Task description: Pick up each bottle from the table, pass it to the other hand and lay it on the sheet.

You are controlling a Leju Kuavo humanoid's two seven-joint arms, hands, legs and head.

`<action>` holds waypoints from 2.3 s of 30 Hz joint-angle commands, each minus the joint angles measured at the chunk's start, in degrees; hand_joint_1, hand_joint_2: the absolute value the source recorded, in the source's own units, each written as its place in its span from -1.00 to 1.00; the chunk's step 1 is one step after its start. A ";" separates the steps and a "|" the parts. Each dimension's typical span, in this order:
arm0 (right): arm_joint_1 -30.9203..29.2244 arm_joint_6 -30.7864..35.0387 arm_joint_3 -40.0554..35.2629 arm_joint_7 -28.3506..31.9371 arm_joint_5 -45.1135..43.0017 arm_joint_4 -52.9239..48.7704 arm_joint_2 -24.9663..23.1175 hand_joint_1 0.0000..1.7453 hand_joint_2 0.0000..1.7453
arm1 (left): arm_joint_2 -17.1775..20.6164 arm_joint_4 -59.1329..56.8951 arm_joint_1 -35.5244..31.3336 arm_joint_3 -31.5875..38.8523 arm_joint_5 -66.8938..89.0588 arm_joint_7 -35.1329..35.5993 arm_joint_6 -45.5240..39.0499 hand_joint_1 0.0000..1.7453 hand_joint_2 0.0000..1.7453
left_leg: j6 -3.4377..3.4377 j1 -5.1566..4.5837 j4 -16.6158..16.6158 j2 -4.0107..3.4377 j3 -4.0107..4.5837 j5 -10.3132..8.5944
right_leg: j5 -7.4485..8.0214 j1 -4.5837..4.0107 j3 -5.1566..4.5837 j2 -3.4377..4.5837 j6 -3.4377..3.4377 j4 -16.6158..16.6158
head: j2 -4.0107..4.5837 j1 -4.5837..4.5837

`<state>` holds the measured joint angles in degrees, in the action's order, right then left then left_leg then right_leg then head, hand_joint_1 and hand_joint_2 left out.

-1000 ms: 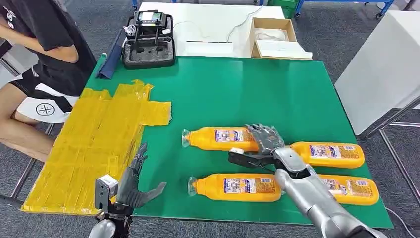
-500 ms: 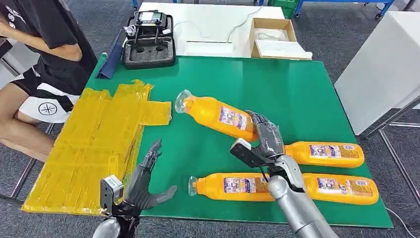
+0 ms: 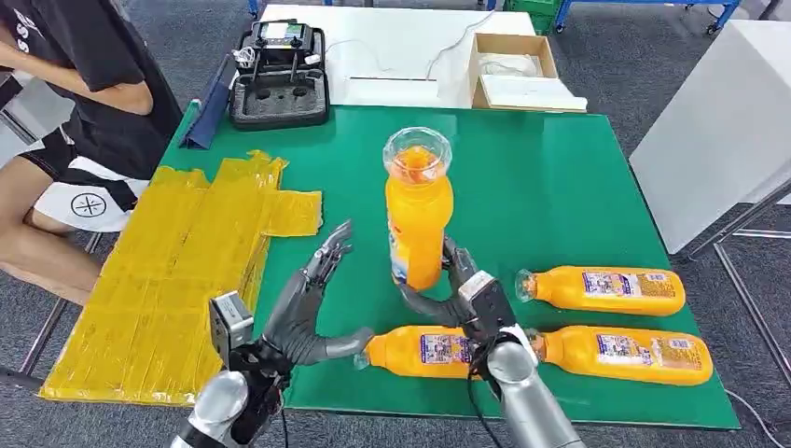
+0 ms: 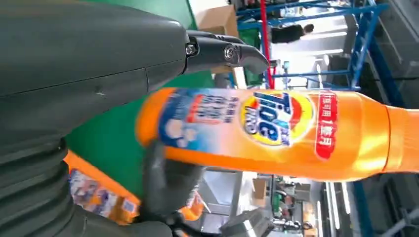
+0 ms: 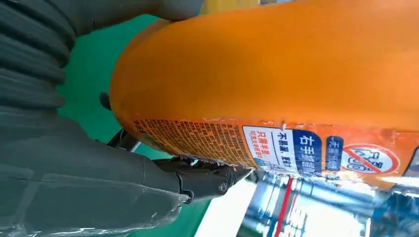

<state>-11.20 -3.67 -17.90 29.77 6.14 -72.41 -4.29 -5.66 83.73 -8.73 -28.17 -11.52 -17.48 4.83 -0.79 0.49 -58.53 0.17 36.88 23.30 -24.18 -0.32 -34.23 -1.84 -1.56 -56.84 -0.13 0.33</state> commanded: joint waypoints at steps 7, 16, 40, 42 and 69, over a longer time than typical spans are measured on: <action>-2.23 -1.58 -8.20 -0.24 0.54 7.05 -2.20 1.00 1.00 | 1.44 -7.52 -6.85 -1.91 -4.68 1.32 -0.56 -1.00 1.00 | 0.01 -0.04 0.07 -0.08 -0.23 0.02 | -0.02 0.06 0.22 0.19 -0.03 0.05 | 0.00 0.00; -3.19 1.18 -16.16 -0.46 6.38 11.14 -3.04 1.00 1.00 | 1.49 -8.94 -8.48 -2.06 -6.56 1.35 -1.27 -1.00 1.00 | 0.05 -0.04 0.06 -0.14 -0.23 0.01 | 0.00 0.05 0.20 0.25 0.01 0.03 | 0.00 0.00; -2.81 8.63 -19.31 -1.86 11.79 17.19 -1.78 1.00 1.00 | 1.02 -4.81 -5.80 3.77 -8.46 -1.17 -6.23 1.00 1.00 | 0.04 0.04 0.04 0.01 -0.10 -0.01 | -0.02 0.00 0.11 0.07 0.00 0.04 | 0.00 0.00; -2.81 8.63 -19.31 -1.86 11.79 17.19 -1.78 1.00 1.00 | 1.02 -4.81 -5.80 3.77 -8.46 -1.17 -6.23 1.00 1.00 | 0.03 0.03 0.03 0.03 -0.12 0.00 | -0.04 0.01 0.12 0.06 0.00 0.03 | 0.00 0.02; 15.34 6.03 -0.91 -1.20 2.60 -27.59 7.55 -1.00 1.00 | 4.51 1.83 0.25 5.29 17.64 -11.36 -16.94 1.00 1.00 | 0.01 -0.07 -0.05 0.17 -0.13 0.08 | -0.18 0.12 0.16 -0.04 -0.04 -0.10 | 0.00 0.00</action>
<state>-3.92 7.08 -28.82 29.27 11.88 -79.20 -1.70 -4.24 83.17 -9.61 -21.94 -8.79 -25.12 -9.98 -0.78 0.50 -58.53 0.17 36.92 23.31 -24.19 -0.31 -34.26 -1.85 -1.55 -56.84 -0.13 0.33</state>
